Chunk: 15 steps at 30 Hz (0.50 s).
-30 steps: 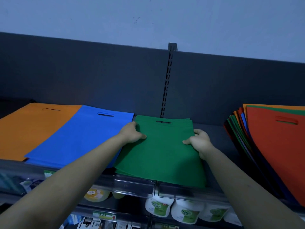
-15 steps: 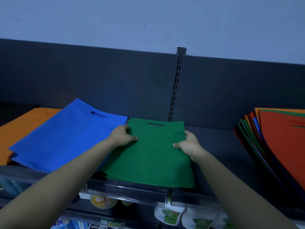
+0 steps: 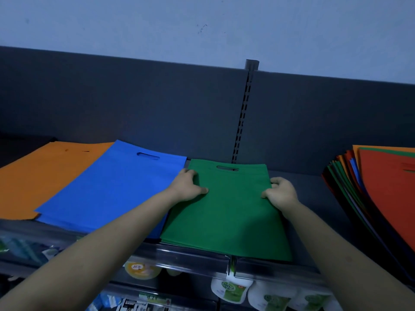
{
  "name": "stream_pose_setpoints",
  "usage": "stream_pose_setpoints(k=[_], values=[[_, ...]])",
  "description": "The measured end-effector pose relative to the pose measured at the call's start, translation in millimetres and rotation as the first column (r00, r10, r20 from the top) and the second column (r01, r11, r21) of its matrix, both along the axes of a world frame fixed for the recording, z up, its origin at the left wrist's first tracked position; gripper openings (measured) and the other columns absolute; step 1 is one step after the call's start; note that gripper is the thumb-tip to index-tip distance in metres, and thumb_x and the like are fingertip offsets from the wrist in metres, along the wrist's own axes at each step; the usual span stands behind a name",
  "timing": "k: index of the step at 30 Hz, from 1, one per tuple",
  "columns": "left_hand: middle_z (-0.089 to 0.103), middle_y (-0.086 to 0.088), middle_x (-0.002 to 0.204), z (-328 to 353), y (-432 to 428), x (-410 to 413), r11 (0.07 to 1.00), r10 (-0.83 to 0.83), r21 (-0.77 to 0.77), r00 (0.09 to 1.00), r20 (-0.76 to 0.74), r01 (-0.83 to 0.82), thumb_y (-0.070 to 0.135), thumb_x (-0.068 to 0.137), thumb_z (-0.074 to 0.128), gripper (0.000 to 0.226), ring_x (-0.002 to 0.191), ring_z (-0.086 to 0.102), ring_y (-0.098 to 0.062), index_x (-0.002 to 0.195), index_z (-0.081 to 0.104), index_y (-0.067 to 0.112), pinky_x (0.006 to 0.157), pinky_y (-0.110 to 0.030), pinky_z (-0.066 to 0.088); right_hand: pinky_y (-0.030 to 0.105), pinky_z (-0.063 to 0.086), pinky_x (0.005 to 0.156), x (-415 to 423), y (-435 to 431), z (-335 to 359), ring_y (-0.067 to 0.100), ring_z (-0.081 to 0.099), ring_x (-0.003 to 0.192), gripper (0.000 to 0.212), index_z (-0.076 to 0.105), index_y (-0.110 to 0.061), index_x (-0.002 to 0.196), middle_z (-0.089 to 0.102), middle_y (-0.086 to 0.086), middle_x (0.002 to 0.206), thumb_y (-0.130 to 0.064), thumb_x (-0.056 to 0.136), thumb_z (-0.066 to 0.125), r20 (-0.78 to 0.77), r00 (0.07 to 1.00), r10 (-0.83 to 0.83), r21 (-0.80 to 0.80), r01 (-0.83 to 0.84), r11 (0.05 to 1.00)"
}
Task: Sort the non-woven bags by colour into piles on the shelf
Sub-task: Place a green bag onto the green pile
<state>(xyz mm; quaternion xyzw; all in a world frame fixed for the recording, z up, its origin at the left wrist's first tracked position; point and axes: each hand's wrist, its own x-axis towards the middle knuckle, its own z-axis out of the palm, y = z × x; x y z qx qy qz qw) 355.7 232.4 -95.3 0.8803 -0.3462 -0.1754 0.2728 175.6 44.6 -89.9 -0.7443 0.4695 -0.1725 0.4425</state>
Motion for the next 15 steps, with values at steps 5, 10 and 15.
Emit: stream_pose_setpoints(k=[5,10,15], values=[[0.012,-0.010,0.160,0,-7,-13,0.964,-0.130,0.261,0.957,0.259,0.060,0.056,0.095,0.041,0.072,0.147,0.015,-0.028,0.149,0.029,0.009,0.116,-0.043,0.026,0.035,0.041,0.104,-18,-5,3,0.026,0.046,0.129,0.060,0.039,-0.010,0.144,0.043,0.008,0.147,-0.030,0.092,0.062,-0.321,0.931,0.173,-0.255,-0.261,0.931],[0.003,-0.019,0.161,21,-20,-29,0.897,-0.270,0.436,0.870,0.413,0.071,0.042,0.100,0.033,0.062,0.149,0.002,-0.032,0.150,0.025,0.007,0.121,-0.043,0.009,0.039,0.035,0.112,-37,-8,18,0.025,0.037,0.137,0.068,0.033,-0.013,0.149,0.036,0.006,0.153,-0.048,0.094,0.053,-0.432,0.848,0.308,-0.238,-0.437,0.868],[0.017,-0.008,0.161,34,-55,-109,0.872,-0.479,0.333,0.770,0.422,0.360,0.064,0.093,0.037,0.074,0.147,0.017,-0.025,0.153,0.024,0.022,0.118,-0.037,0.016,0.035,0.044,0.100,-66,-7,26,0.025,0.053,0.120,0.050,0.052,-0.010,0.133,0.054,0.008,0.136,-0.040,0.093,0.057,-0.549,0.756,0.358,-0.189,-0.529,0.827]])
